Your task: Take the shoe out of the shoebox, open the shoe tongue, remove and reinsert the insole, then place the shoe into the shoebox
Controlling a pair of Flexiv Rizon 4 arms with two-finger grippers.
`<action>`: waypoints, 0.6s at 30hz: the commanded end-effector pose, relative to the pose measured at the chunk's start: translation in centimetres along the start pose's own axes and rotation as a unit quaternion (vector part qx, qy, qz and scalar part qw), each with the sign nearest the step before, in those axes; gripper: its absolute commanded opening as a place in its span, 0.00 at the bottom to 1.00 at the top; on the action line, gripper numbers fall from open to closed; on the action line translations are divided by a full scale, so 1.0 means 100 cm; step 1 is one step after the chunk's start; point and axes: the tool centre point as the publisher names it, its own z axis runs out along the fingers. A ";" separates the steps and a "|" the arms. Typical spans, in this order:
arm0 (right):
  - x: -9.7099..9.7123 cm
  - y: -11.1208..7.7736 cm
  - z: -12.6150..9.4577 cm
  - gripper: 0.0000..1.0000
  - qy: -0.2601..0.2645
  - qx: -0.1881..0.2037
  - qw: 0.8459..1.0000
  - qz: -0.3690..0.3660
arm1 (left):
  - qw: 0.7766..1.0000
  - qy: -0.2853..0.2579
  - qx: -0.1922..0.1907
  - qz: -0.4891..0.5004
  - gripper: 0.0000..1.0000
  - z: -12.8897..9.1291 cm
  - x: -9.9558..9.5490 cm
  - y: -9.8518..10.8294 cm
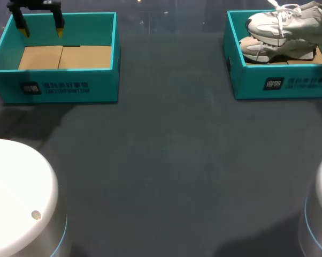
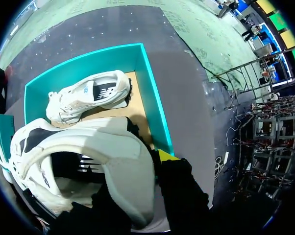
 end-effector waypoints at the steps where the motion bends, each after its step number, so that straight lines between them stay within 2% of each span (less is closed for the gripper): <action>1: 0.000 -0.020 -0.037 0.00 -0.003 -0.018 1.000 0.000 | 1.000 0.000 0.000 0.000 1.00 0.000 0.000 0.000; 9: 0.014 -0.051 -0.077 0.00 0.004 -0.030 1.000 -0.003 | 1.000 0.000 0.000 0.000 1.00 0.000 0.000 0.000; 18: 0.049 -0.102 -0.107 0.00 0.002 -0.041 0.999 -0.010 | 1.000 0.000 0.000 0.000 1.00 0.000 0.000 0.000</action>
